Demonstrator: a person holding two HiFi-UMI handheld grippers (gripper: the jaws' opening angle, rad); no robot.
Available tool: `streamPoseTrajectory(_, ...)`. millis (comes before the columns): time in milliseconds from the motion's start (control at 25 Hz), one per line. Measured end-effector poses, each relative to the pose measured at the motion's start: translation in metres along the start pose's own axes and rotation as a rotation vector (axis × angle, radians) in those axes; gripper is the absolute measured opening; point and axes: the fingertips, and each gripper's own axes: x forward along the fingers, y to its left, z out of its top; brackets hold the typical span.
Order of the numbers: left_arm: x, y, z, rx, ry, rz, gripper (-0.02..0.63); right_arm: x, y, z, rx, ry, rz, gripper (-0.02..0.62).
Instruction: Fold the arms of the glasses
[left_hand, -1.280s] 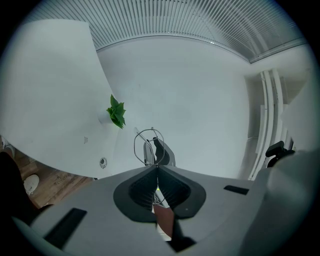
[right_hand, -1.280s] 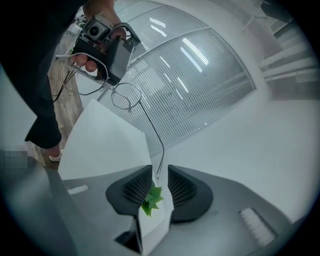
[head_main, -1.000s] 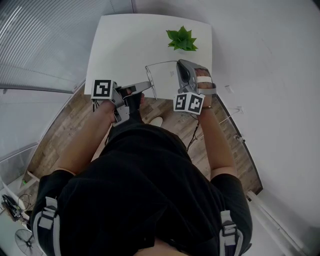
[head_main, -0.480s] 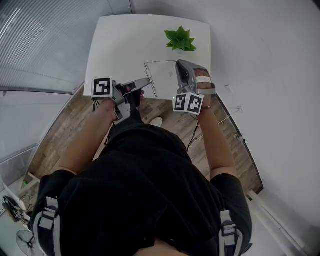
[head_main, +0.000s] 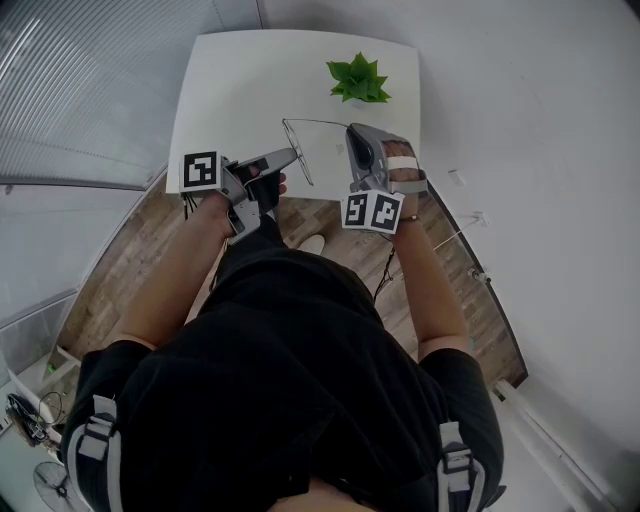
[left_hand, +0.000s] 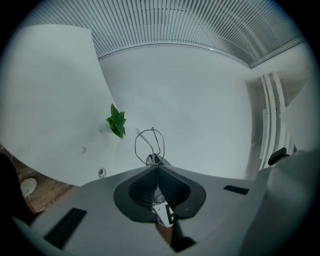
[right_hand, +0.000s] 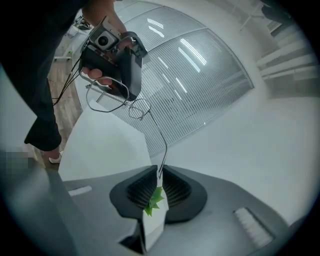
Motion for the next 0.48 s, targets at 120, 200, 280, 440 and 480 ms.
streamPoseTrajectory(120, 0.002, -0.002, 0.005, 0.01, -0.009, -0.006, 0.012, -0.001, 0.0, 0.002, 0.001, -0.006, -0.001, 0.043)
streamPoseTrajectory(200, 0.003, -0.005, 0.007, 0.0, -0.015, -0.005, 0.012, -0.002, 0.001, 0.004, 0.001, -0.009, -0.002, 0.043)
streamPoseTrajectory(280, 0.002, -0.006, 0.009, 0.005, -0.021, -0.004, 0.012, -0.003, 0.001, 0.007, 0.002, -0.012, -0.001, 0.043)
streamPoseTrajectory(440, 0.003, -0.005, 0.014, 0.007, -0.033, -0.006, 0.012, -0.004, 0.001, 0.012, -0.002, -0.024, -0.002, 0.043)
streamPoseTrajectory(480, 0.003, -0.005, 0.015, 0.008, -0.037, -0.003, 0.012, -0.004, 0.001, 0.013, -0.003, -0.027, -0.002, 0.043)
